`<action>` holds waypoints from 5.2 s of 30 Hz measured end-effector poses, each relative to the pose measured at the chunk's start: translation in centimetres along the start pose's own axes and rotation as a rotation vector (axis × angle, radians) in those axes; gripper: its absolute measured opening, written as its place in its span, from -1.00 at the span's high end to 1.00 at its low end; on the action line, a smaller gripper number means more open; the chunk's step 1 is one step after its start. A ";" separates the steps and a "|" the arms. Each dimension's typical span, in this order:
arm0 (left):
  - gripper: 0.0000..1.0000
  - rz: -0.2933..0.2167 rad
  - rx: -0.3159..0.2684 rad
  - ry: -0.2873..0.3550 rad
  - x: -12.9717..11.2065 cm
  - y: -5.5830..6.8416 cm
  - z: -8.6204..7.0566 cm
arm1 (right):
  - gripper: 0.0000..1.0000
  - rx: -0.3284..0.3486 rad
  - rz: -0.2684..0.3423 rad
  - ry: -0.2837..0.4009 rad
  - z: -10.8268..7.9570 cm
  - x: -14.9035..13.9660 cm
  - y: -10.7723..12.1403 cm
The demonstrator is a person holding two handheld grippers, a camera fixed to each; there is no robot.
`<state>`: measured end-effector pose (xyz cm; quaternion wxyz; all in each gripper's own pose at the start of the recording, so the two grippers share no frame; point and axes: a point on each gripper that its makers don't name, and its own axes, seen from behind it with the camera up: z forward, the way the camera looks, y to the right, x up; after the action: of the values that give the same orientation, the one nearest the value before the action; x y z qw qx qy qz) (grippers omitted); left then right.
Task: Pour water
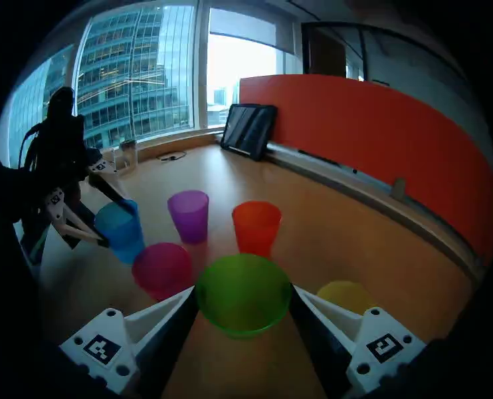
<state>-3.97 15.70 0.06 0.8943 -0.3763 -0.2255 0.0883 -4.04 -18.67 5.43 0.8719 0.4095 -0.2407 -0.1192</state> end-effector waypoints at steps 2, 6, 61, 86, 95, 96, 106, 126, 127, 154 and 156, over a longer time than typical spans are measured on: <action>-0.75 0.000 0.012 0.022 0.8 -0.1 -0.5 | -0.87 -0.003 -0.002 0.018 -0.6 0.7 -0.2; -0.75 -0.009 0.028 0.072 2.3 0.0 -1.5 | -0.87 -0.008 -0.008 0.053 -1.8 2.1 -0.8; -0.75 0.082 0.141 0.431 18.1 -1.0 -8.2 | -0.89 -0.057 -0.057 0.442 -10.7 16.5 -4.2; -0.75 0.360 0.282 0.407 22.3 -2.5 -7.8 | -0.87 0.044 -0.080 0.423 -7.5 15.1 -8.0; -0.75 0.451 0.318 0.418 24.3 -2.0 -8.2 | -0.87 0.060 -0.082 0.428 -6.4 15.2 -8.7; -0.75 0.459 0.320 0.420 24.5 -2.0 -8.2 | -0.87 0.062 -0.081 0.430 -6.4 15.2 -8.7; -0.76 0.584 0.364 0.413 25.9 -1.5 -8.6 | -0.87 0.089 -0.084 0.431 -5.1 14.9 -9.7; -0.75 0.801 0.444 0.384 27.1 -0.7 -8.7 | -0.86 0.135 -0.094 0.426 -3.5 14.6 -11.5; -0.75 0.811 0.447 0.383 27.2 -0.7 -8.7 | -0.86 0.136 -0.093 0.426 -3.5 14.6 -11.6; -0.75 0.977 0.479 0.376 28.9 0.2 -8.2 | -0.85 0.132 -0.089 0.434 -3.5 14.9 -11.4; -0.75 0.986 0.482 0.376 29.0 0.2 -8.2 | -0.85 0.131 -0.091 0.433 -3.5 14.9 -11.3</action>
<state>25.49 20.13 4.65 0.8326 -0.2320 0.1654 0.4749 10.38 -29.63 -0.42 0.8685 0.4917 -0.0364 -0.0516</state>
